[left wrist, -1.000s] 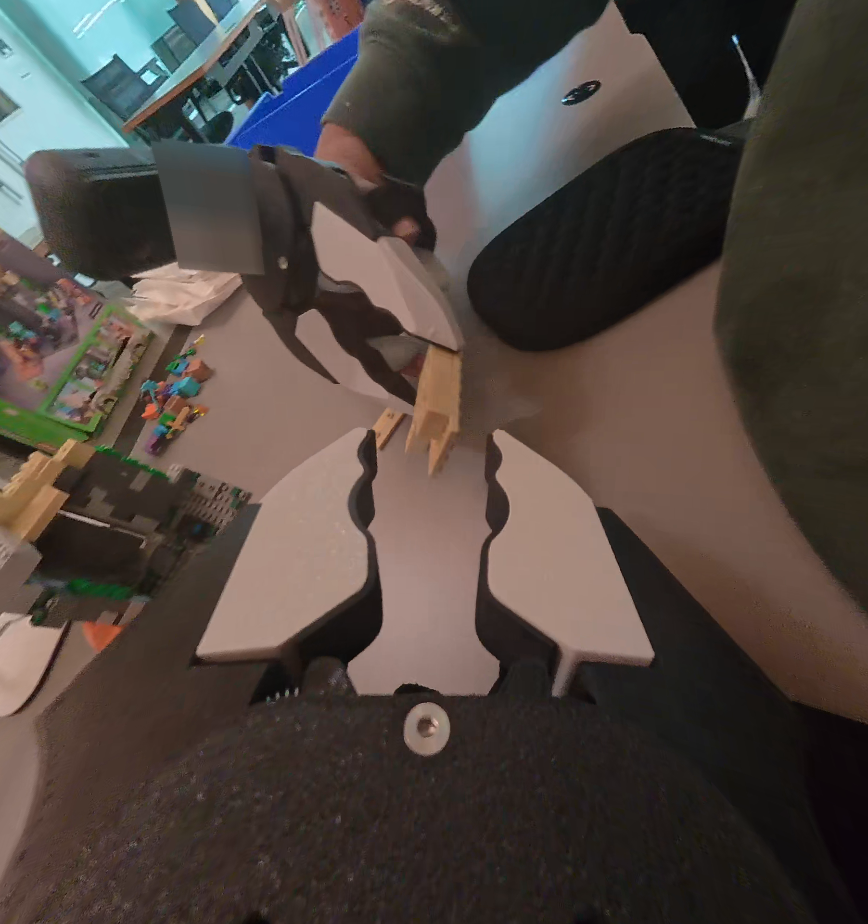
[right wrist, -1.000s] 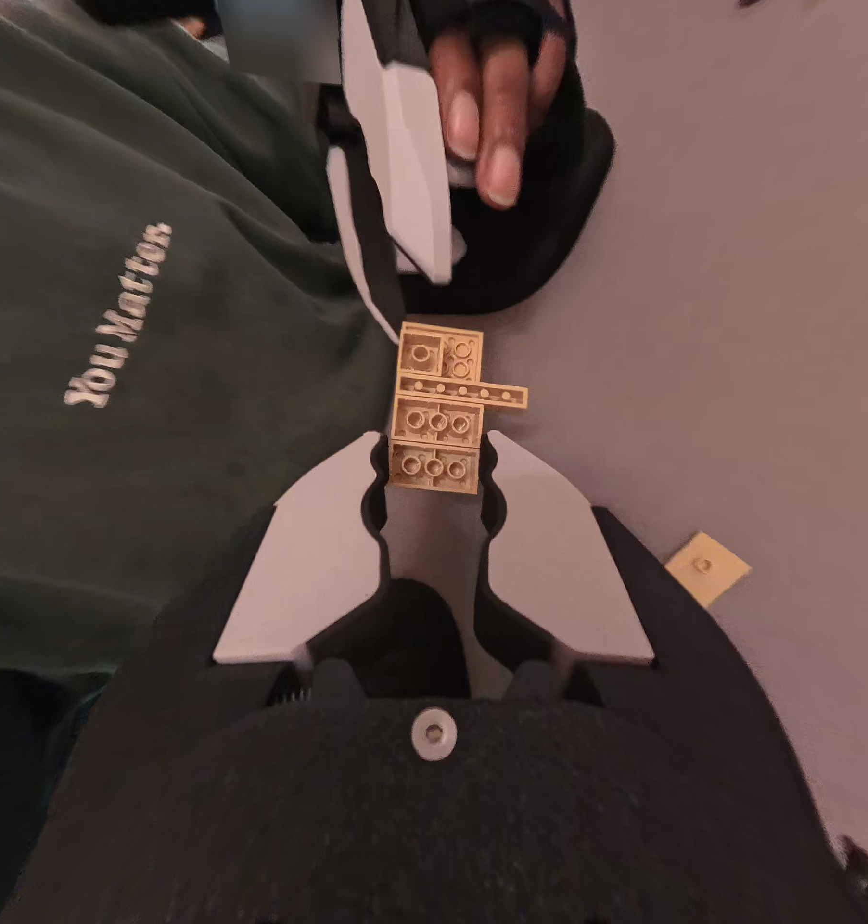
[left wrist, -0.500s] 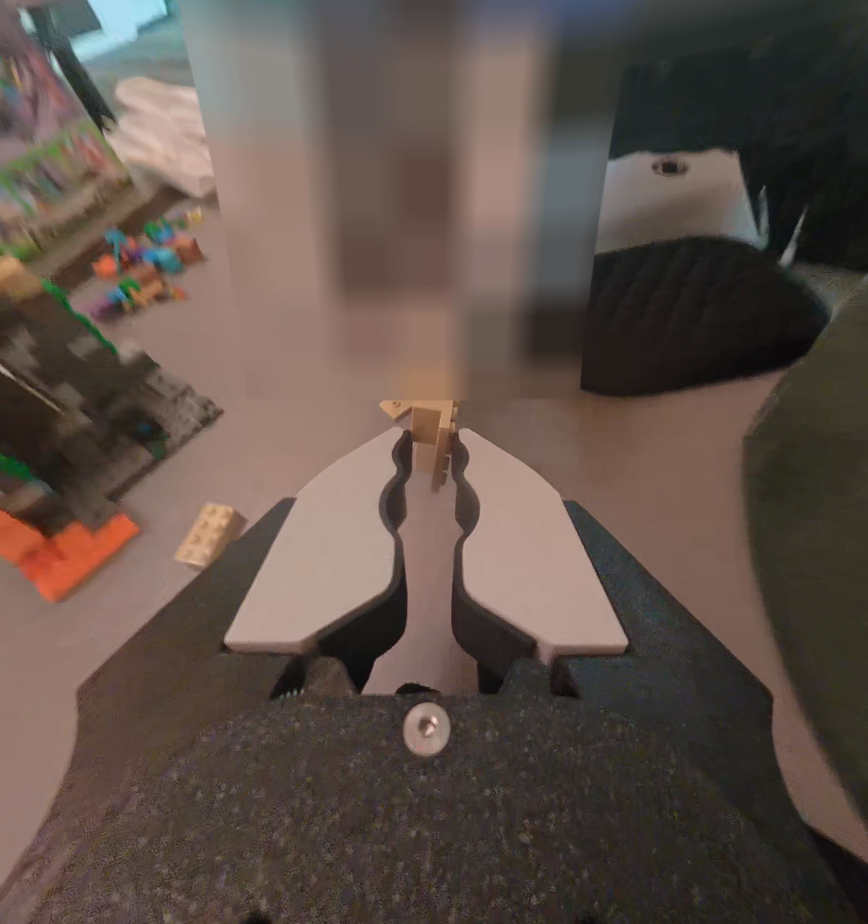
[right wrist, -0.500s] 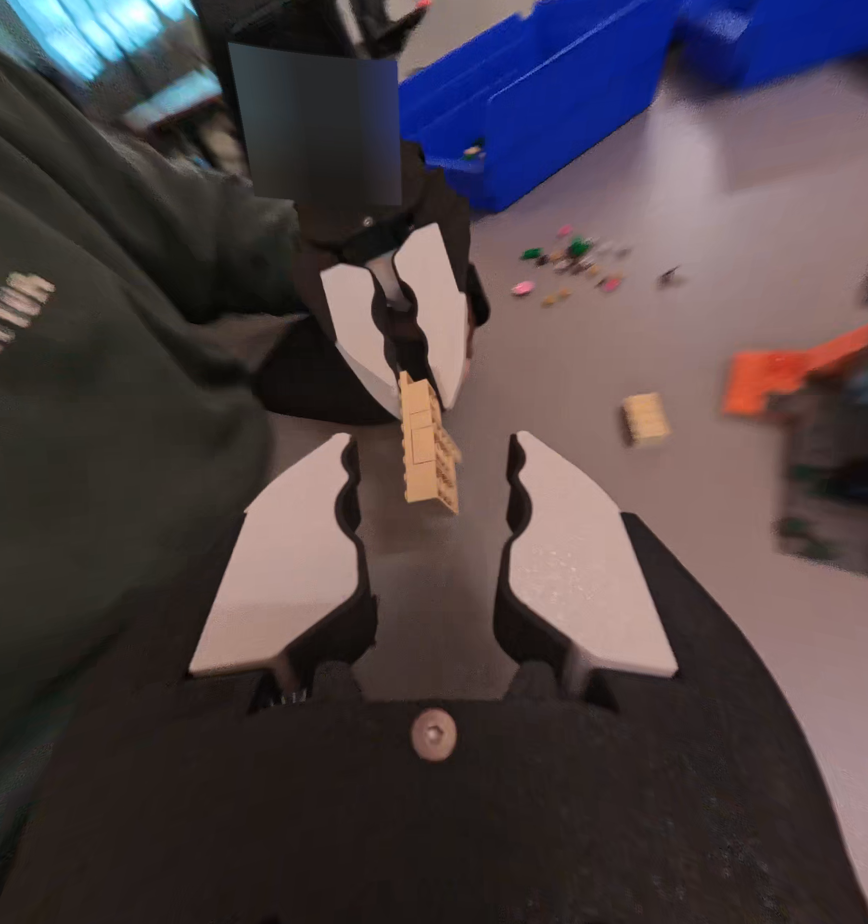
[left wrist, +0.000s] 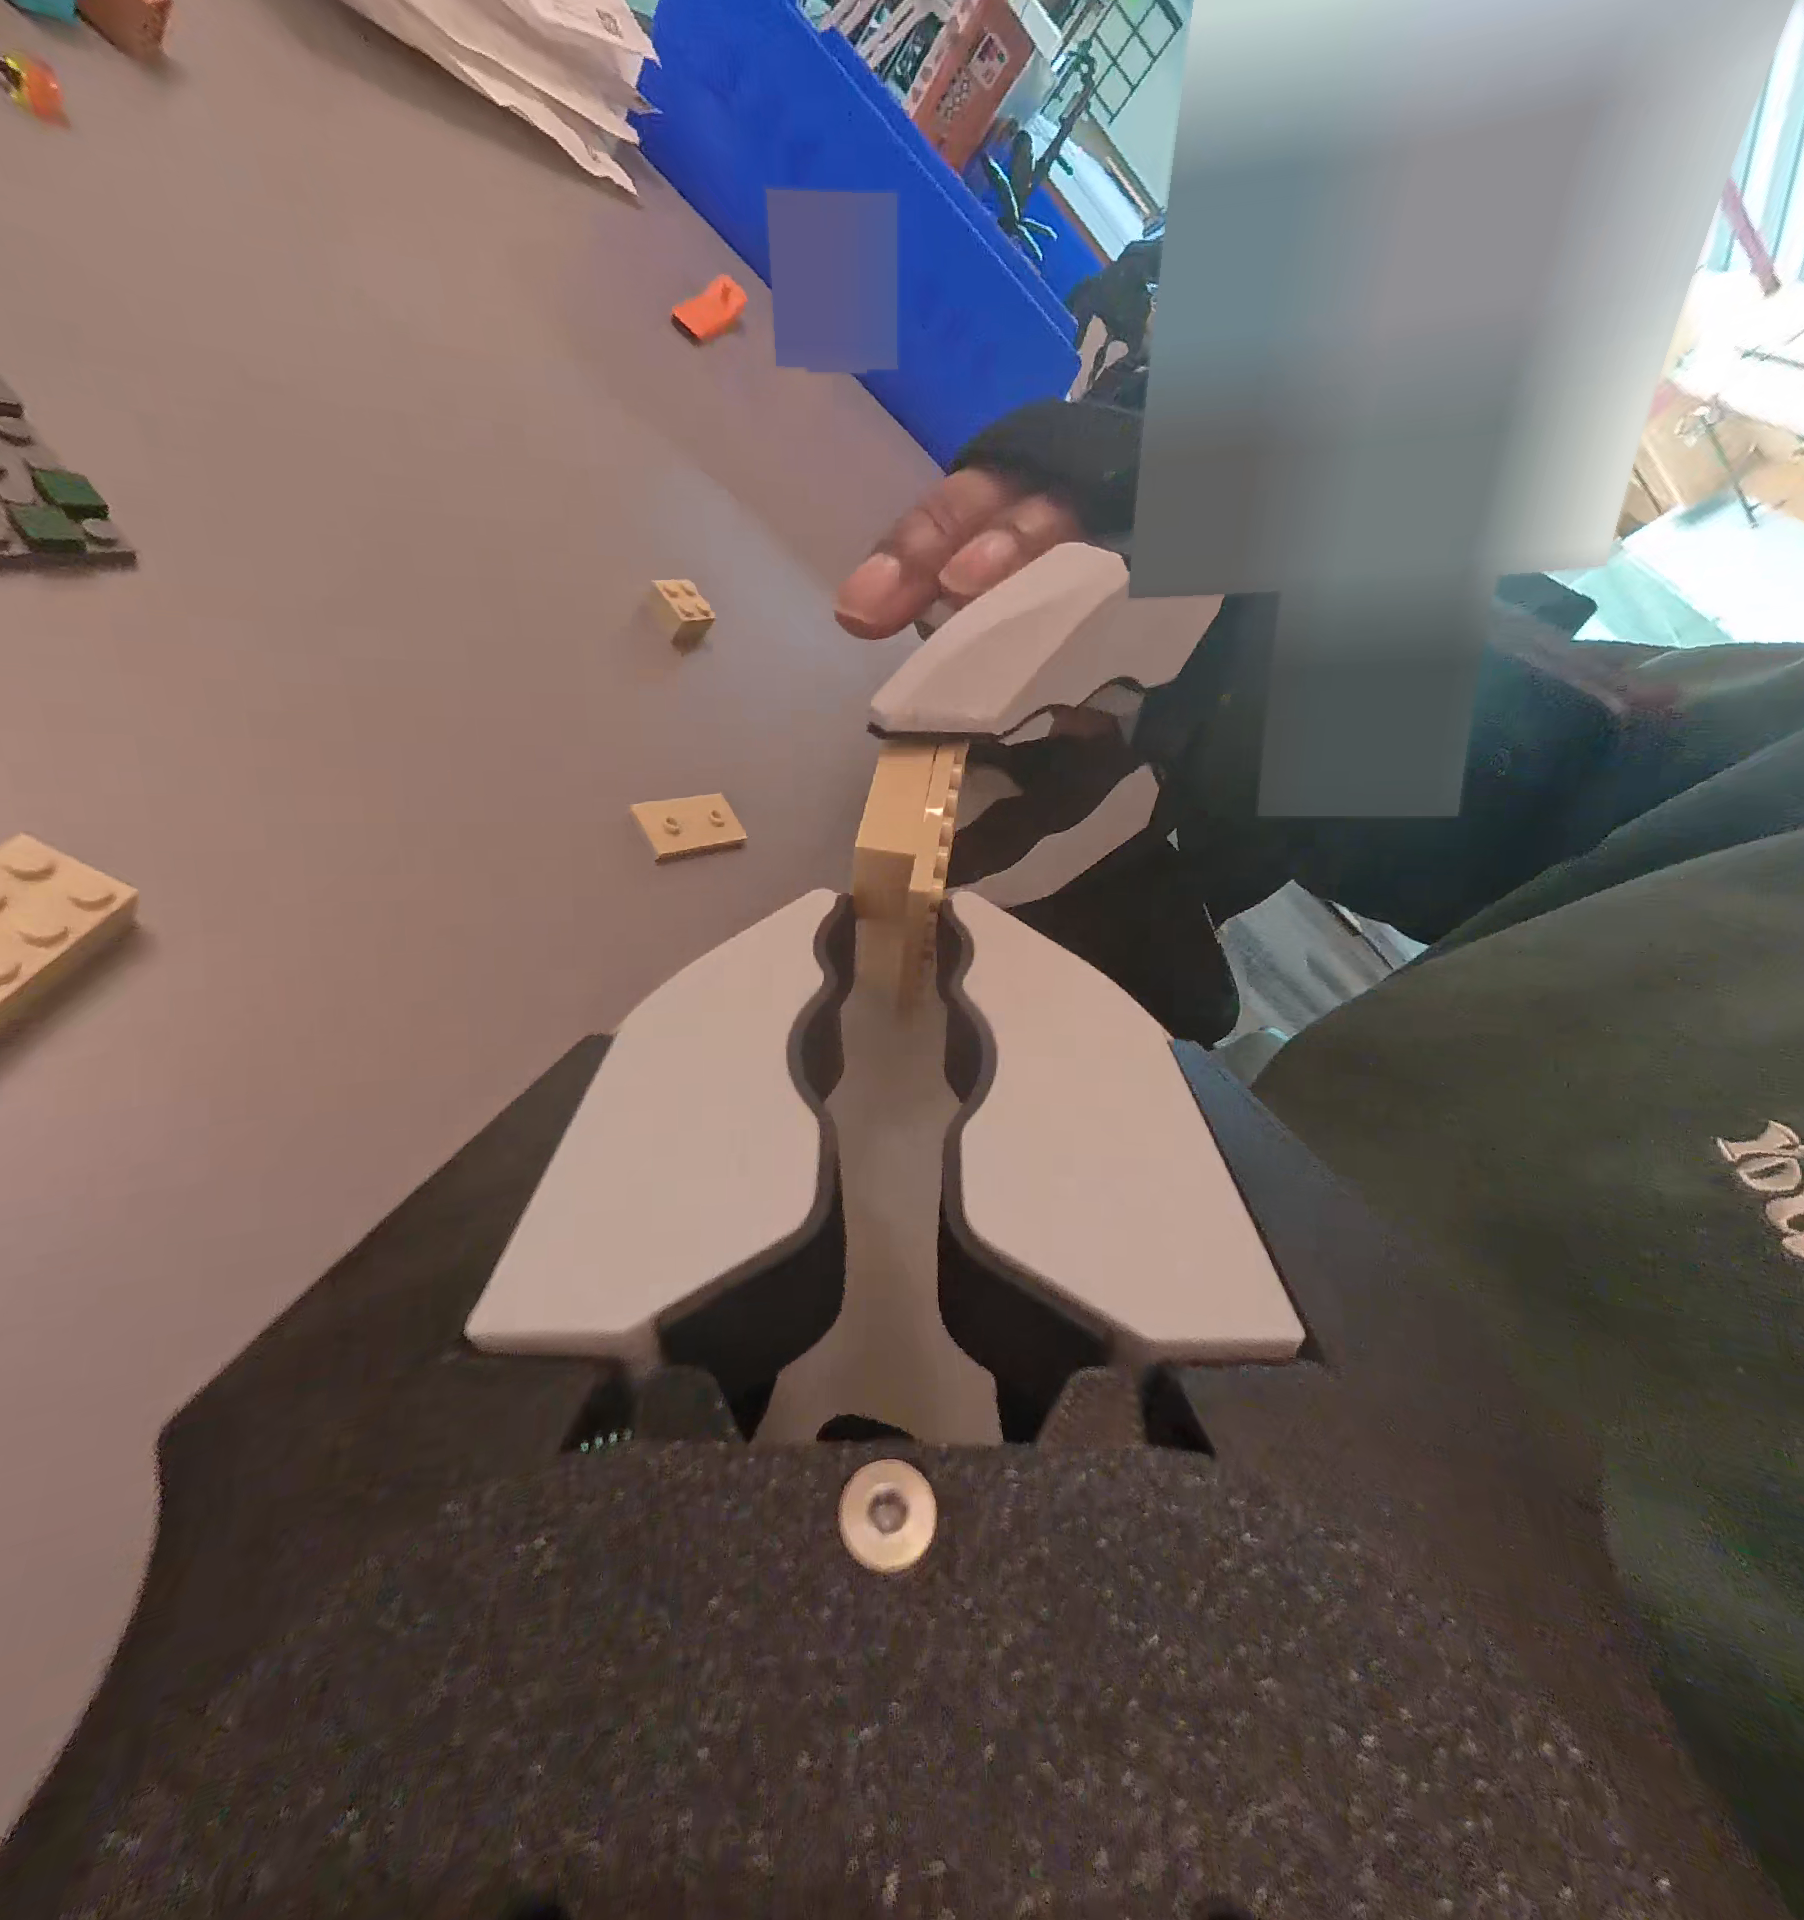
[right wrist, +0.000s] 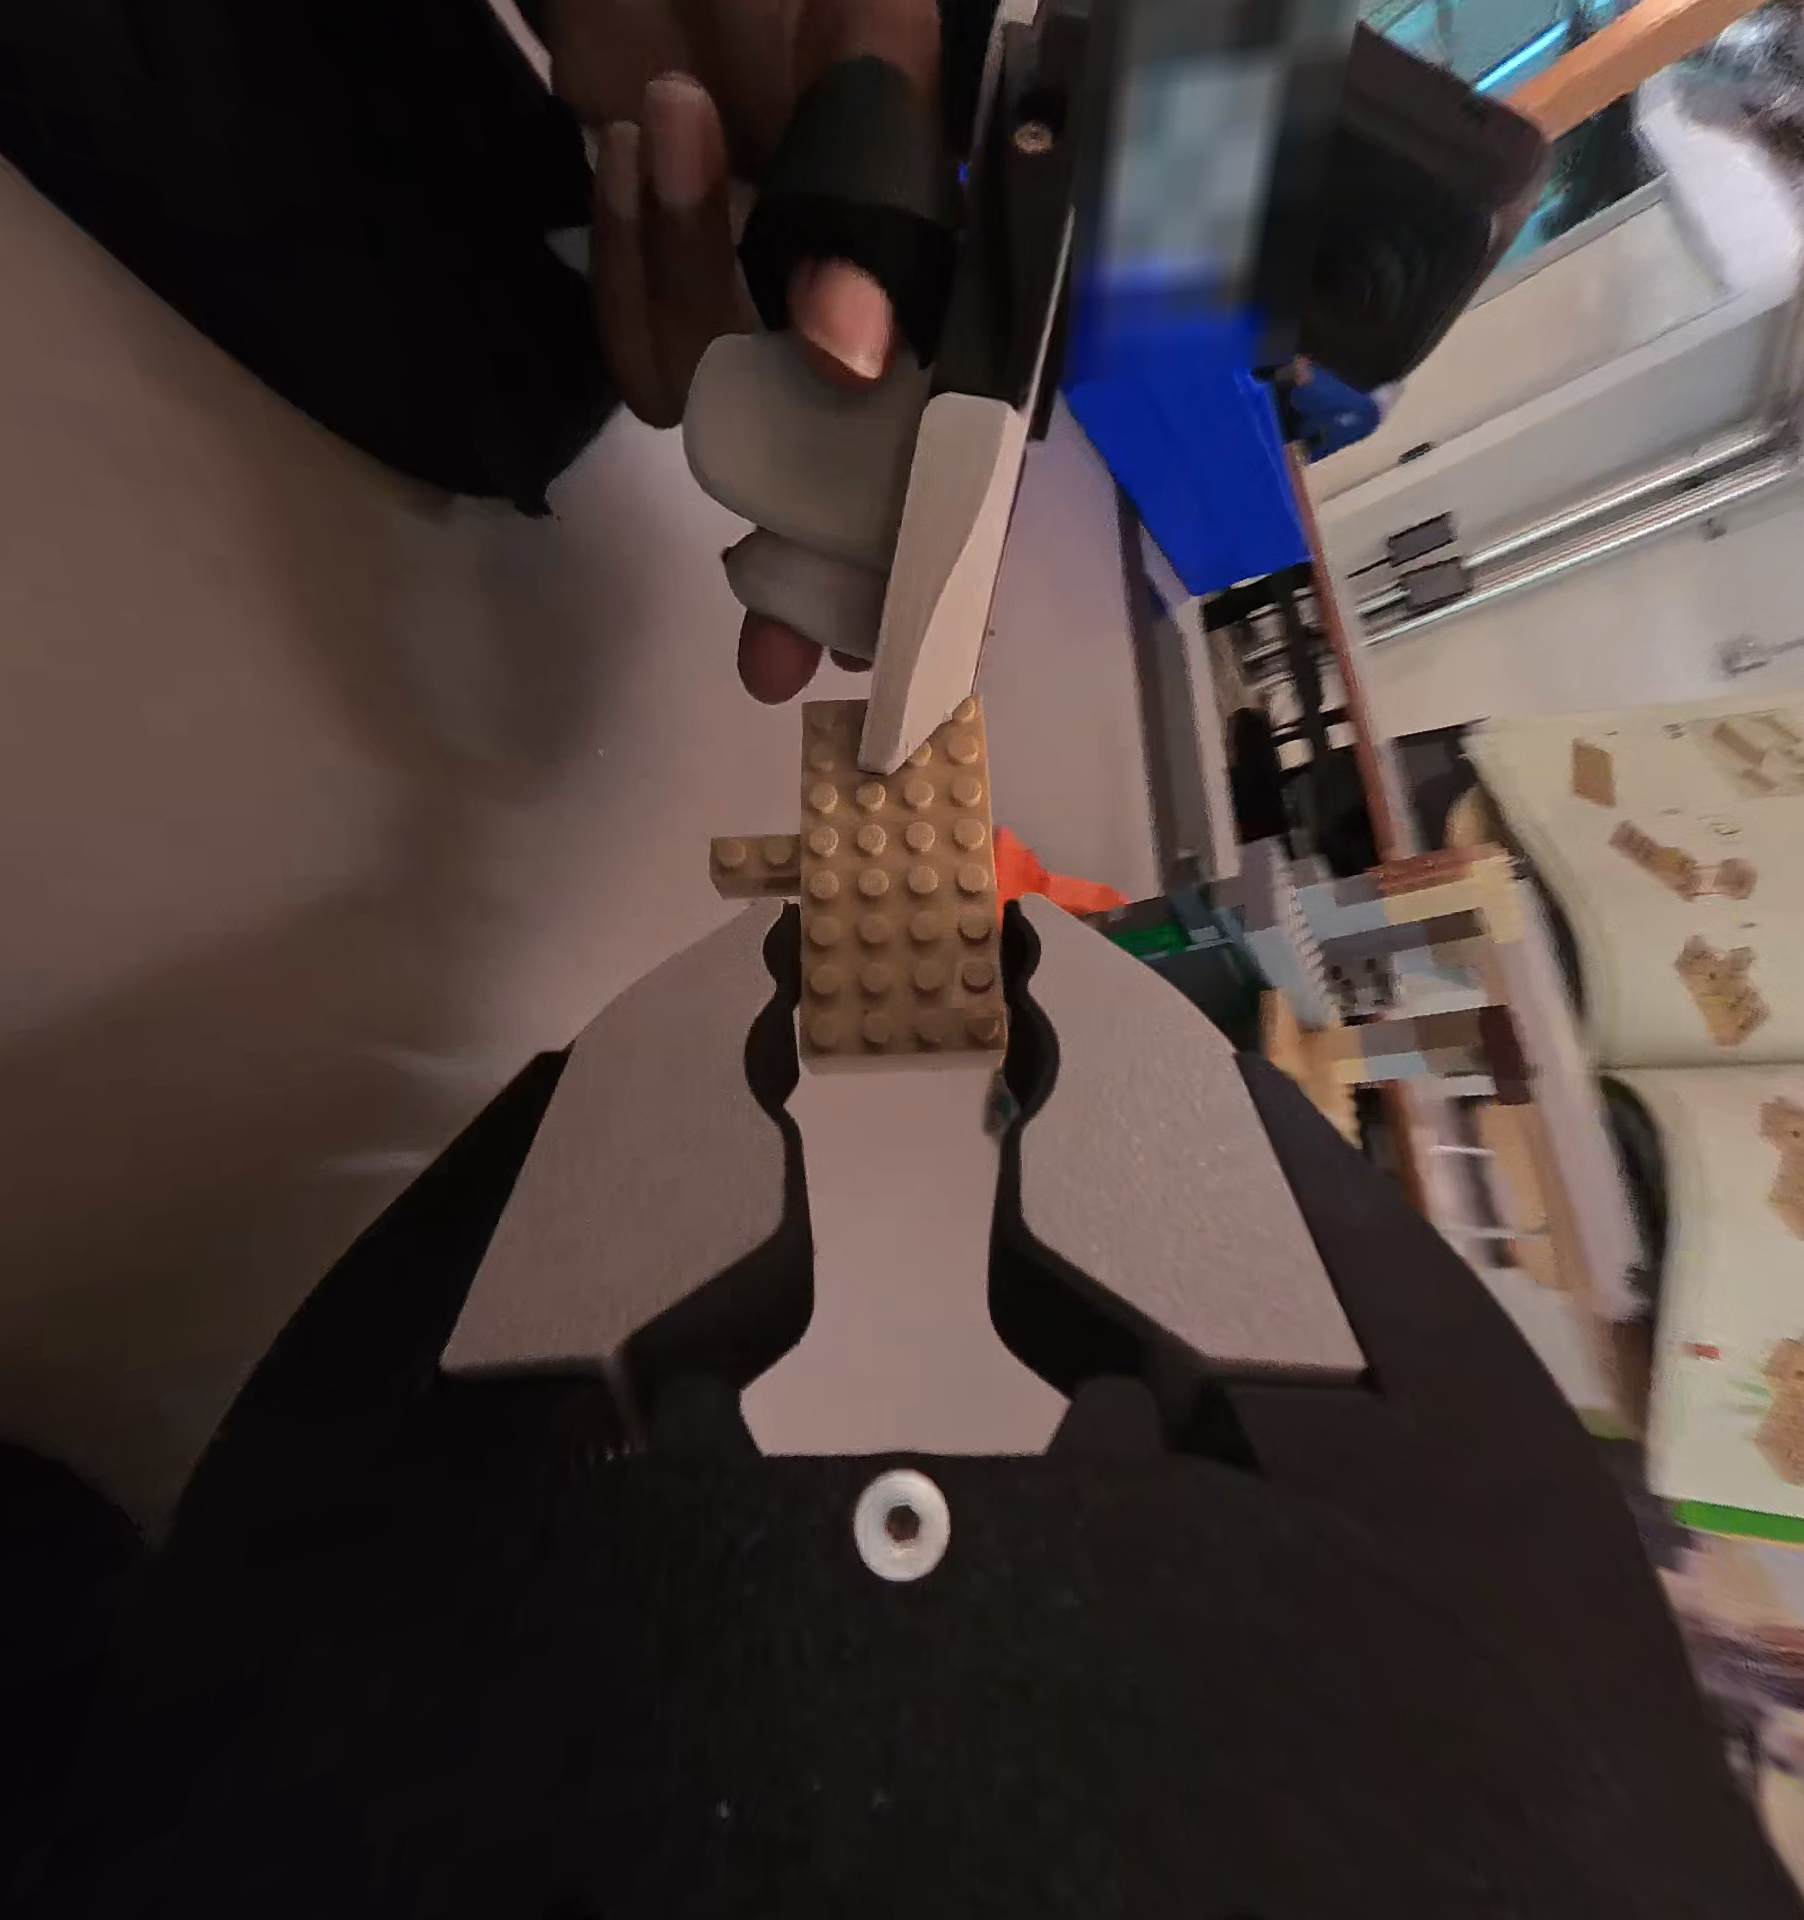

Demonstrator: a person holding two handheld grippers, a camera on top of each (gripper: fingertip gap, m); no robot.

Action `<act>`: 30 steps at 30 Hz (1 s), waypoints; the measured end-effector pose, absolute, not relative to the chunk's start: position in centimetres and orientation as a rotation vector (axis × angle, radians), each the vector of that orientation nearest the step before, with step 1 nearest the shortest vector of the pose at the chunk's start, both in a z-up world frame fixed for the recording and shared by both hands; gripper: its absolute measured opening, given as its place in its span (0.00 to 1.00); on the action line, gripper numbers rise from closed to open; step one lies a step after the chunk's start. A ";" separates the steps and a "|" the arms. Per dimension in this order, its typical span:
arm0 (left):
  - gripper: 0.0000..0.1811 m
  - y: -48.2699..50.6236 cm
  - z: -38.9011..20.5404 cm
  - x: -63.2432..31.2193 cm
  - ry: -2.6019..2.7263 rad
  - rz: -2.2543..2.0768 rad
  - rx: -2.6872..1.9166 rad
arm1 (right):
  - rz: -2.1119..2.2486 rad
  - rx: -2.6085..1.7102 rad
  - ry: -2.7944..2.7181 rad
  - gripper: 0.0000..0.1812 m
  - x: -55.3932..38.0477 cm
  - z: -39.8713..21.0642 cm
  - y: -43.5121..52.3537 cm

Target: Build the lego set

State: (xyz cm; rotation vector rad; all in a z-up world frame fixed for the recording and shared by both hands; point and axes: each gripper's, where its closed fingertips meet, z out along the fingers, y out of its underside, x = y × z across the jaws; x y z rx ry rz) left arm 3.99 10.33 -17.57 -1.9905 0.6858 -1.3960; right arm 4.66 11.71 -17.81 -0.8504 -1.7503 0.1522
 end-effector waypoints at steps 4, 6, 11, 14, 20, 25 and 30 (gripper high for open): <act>0.13 10.5 -17.5 3.3 0.760 -1.296 -1.949 | 0.566 -1.203 -1.835 0.20 5.0 -19.4 11.6; 0.18 11.0 -17.7 2.5 0.819 -1.161 -1.932 | 0.735 -1.391 -1.858 0.20 5.2 -20.5 12.0; 0.21 11.7 -19.1 1.2 1.014 -0.794 -1.889 | 0.855 -1.668 -1.898 0.20 4.9 -22.9 12.4; 0.20 12.0 -21.0 0.8 1.094 -0.646 -1.924 | 0.765 -1.663 -1.954 0.20 4.3 -24.1 12.6; 0.19 12.3 -22.9 0.7 1.187 -0.484 -1.957 | 0.679 -1.640 -1.971 0.20 3.9 -24.8 13.1; 0.18 12.4 -23.4 0.8 1.211 -0.454 -1.964 | 0.666 -1.635 -1.959 0.22 4.2 -24.8 13.4; 0.18 12.4 -23.8 0.9 1.236 -0.417 -1.967 | 0.677 -1.622 -1.951 0.24 4.6 -24.6 13.6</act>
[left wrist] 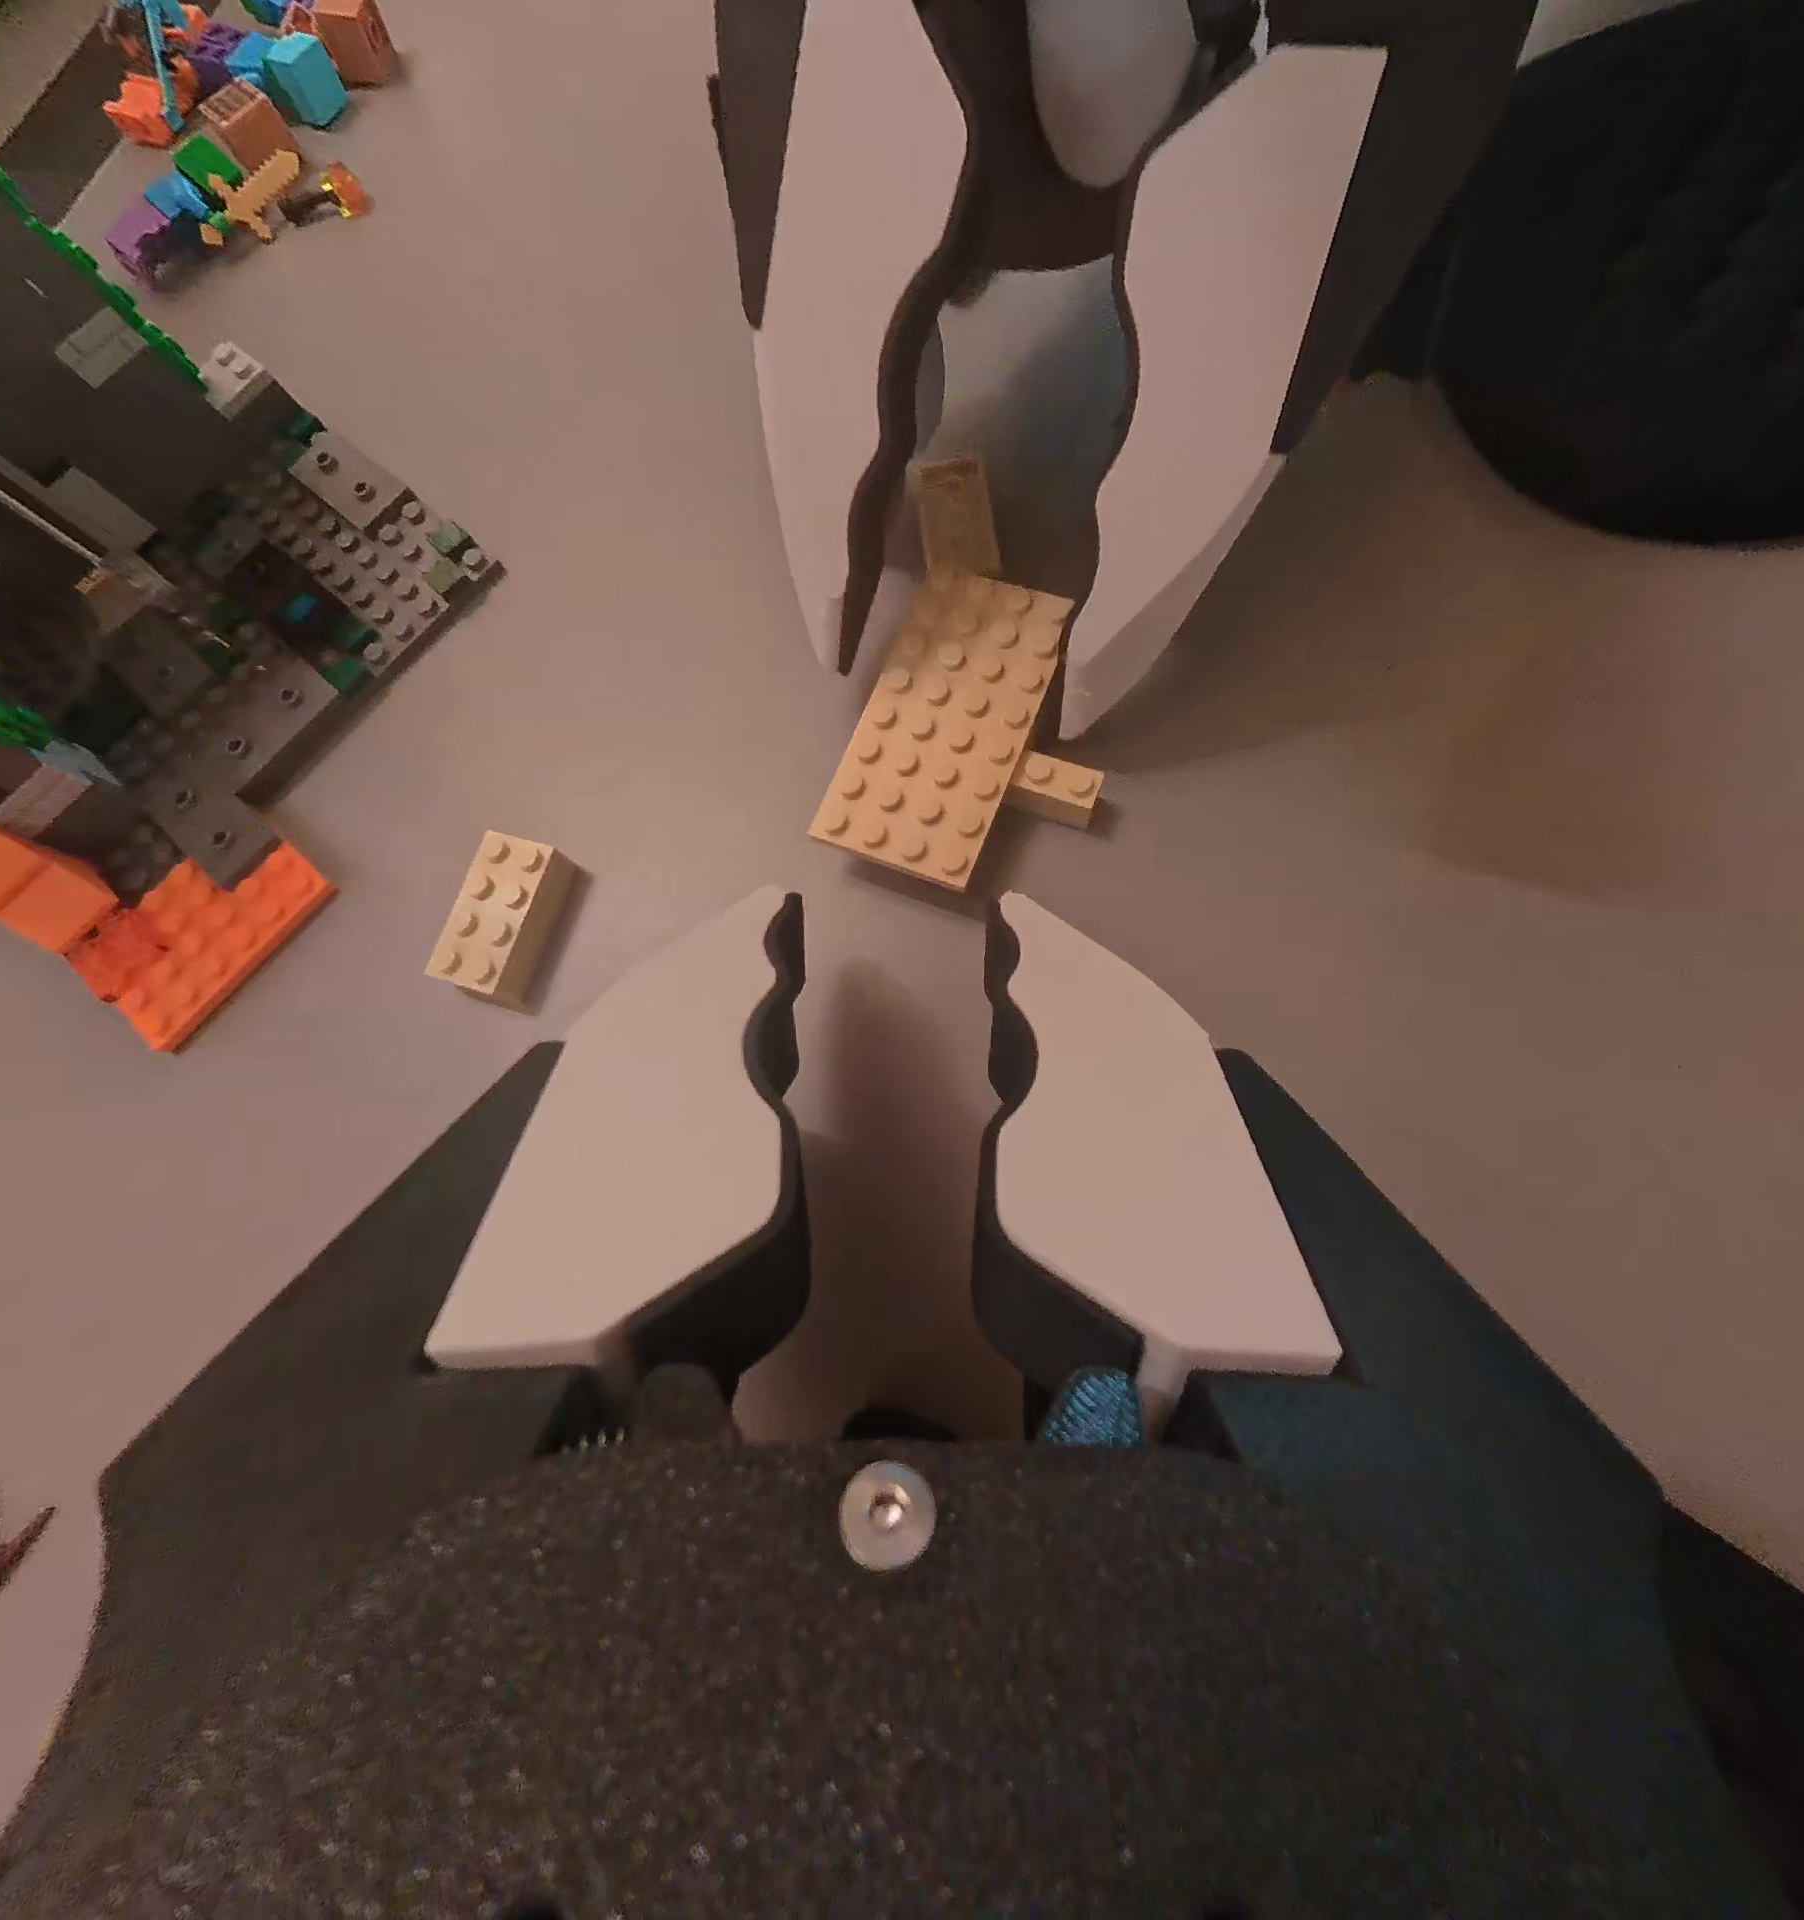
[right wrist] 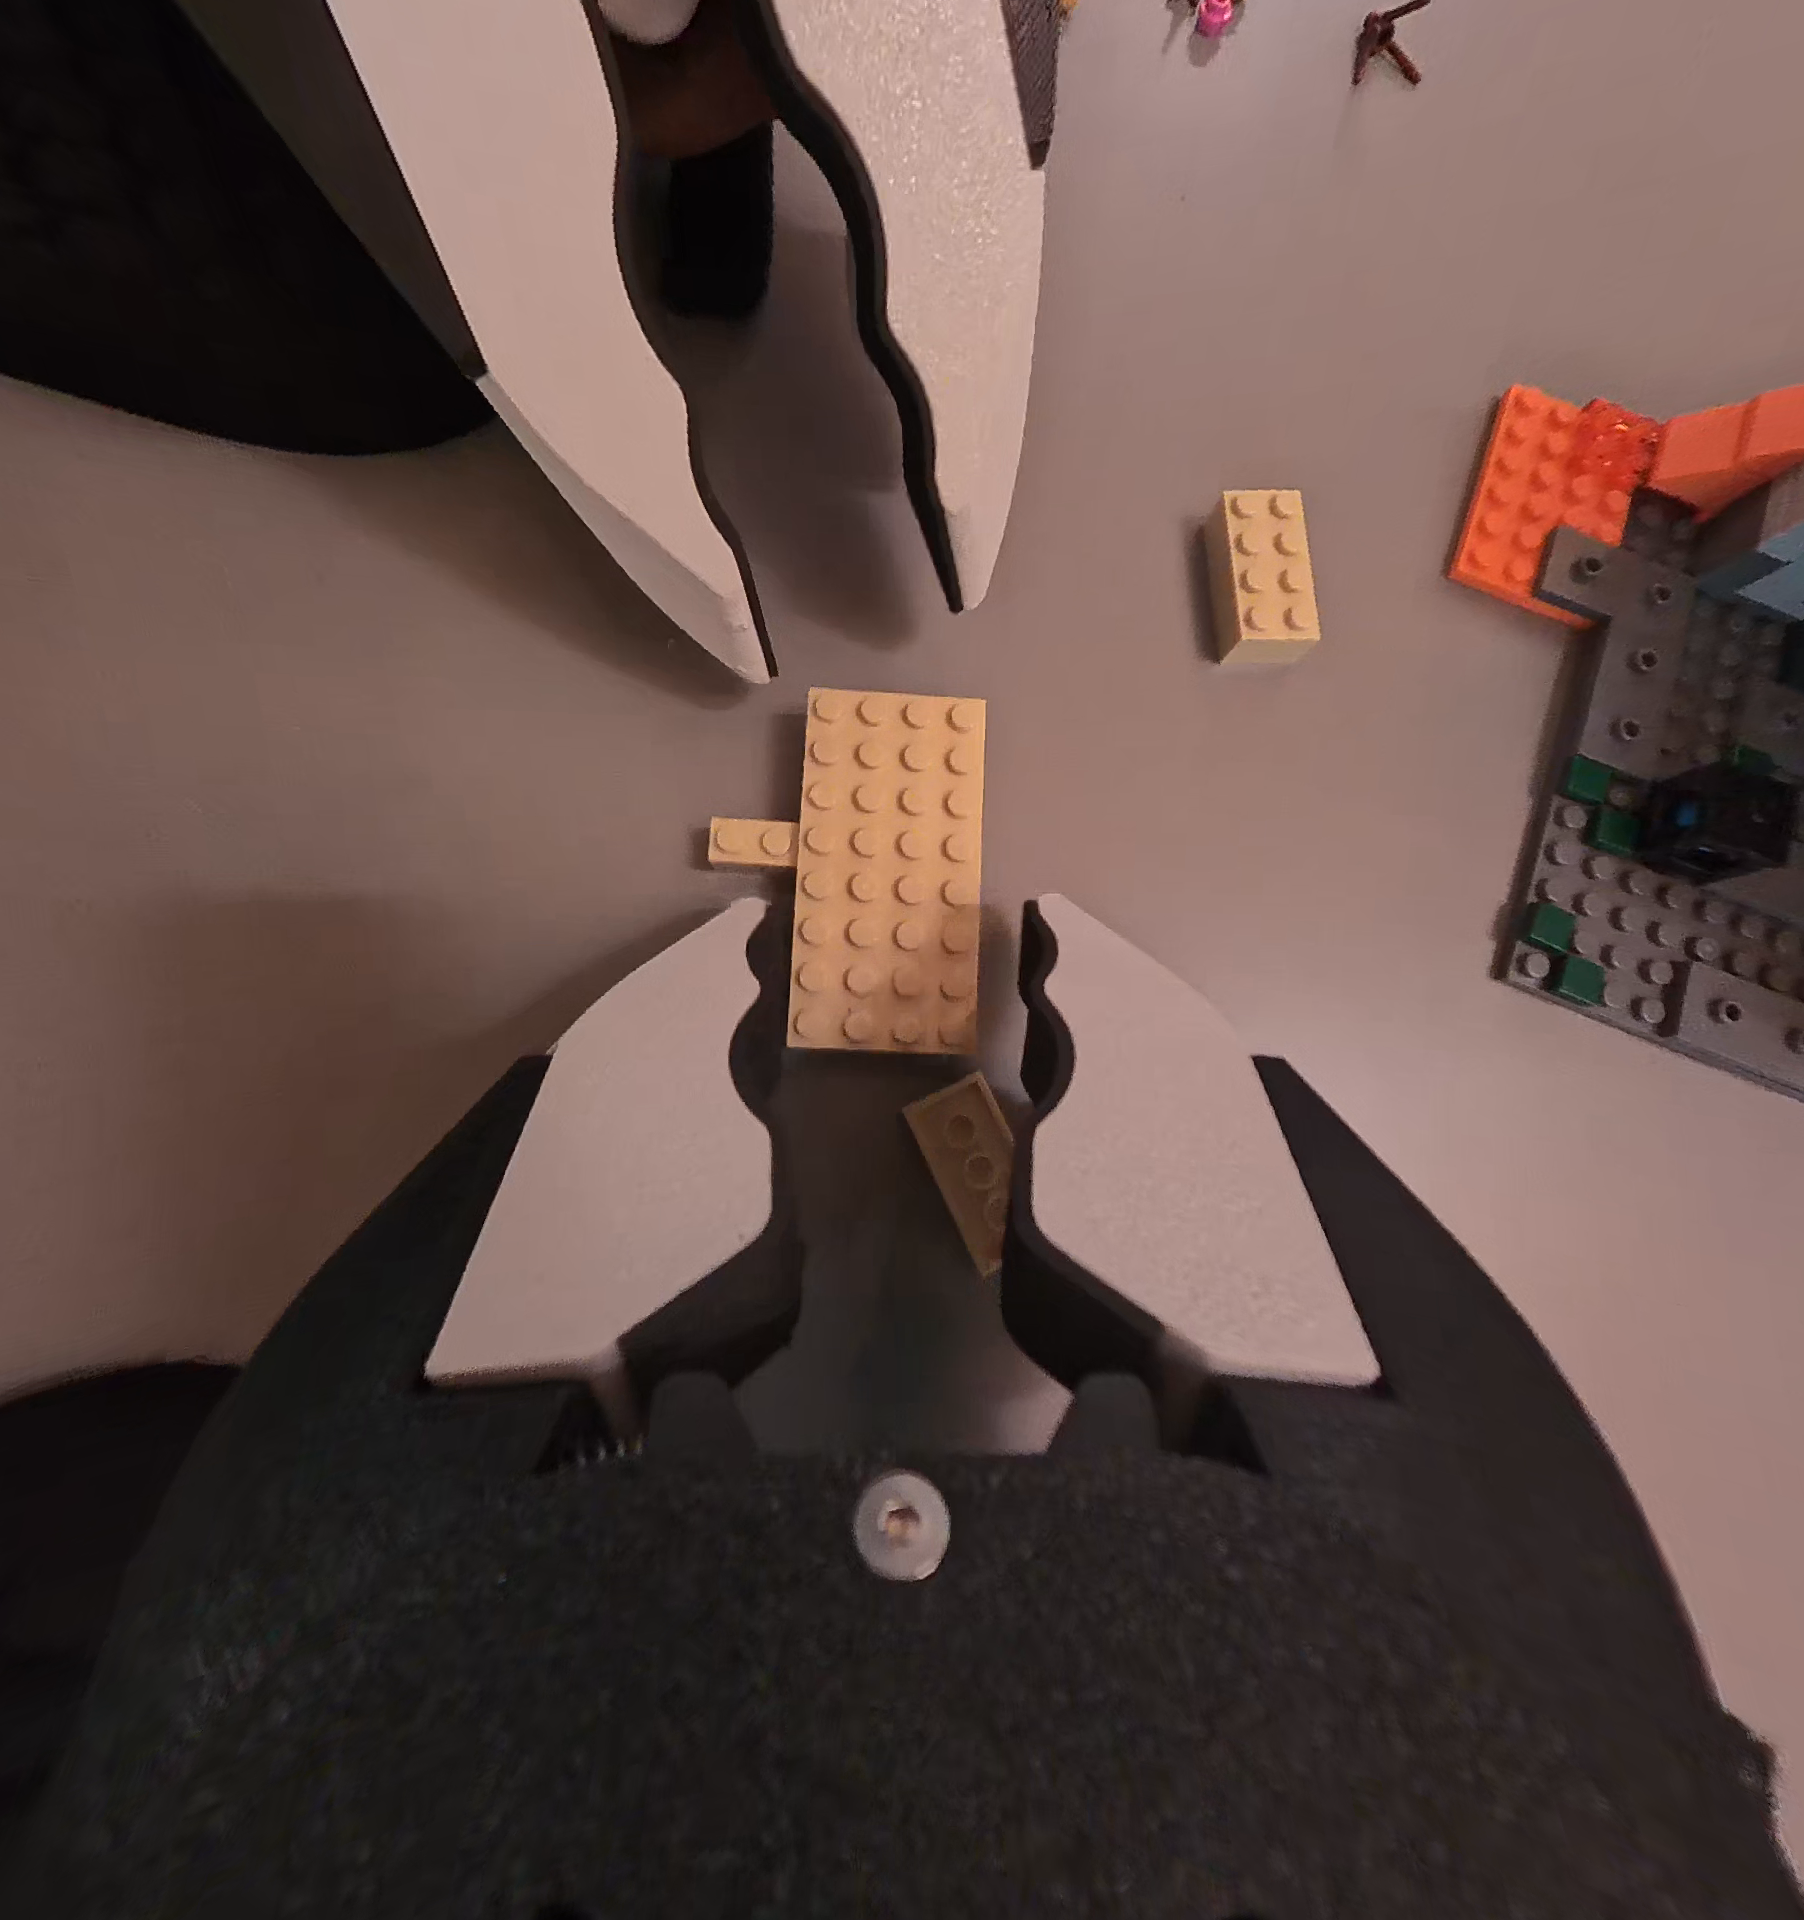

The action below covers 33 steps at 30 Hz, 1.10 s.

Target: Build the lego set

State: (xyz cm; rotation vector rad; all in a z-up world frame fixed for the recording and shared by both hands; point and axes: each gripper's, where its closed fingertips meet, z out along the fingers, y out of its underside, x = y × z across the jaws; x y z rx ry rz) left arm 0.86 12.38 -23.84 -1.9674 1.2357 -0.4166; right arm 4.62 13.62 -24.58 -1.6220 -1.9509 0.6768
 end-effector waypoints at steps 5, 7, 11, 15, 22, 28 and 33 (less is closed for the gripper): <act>0.18 12.5 -24.3 1.2 1.270 -0.389 -1.975 | 0.642 -1.632 -1.968 0.23 5.4 -24.7 13.8; 0.17 12.5 -24.4 1.5 1.278 -0.382 -1.973 | 0.640 -1.630 -1.964 0.23 5.6 -24.7 13.7; 0.17 12.8 -24.6 1.7 1.285 -0.371 -1.976 | 0.620 -1.649 -1.938 0.23 5.8 -24.5 13.7; 0.17 13.1 -24.8 1.8 1.295 -0.348 -1.984 | 0.577 -1.660 -1.920 0.21 6.1 -24.3 13.7; 0.16 13.6 -24.8 1.8 1.284 -0.336 -1.983 | 0.564 -1.683 -1.869 0.18 6.2 -24.3 13.5; 0.16 13.9 -24.8 1.5 1.253 -0.319 -1.976 | 0.564 -1.716 -1.804 0.18 6.2 -24.2 13.6; 0.16 14.4 -24.8 1.2 1.216 -0.306 -1.975 | 0.538 -1.801 -1.704 0.18 6.3 -24.2 14.0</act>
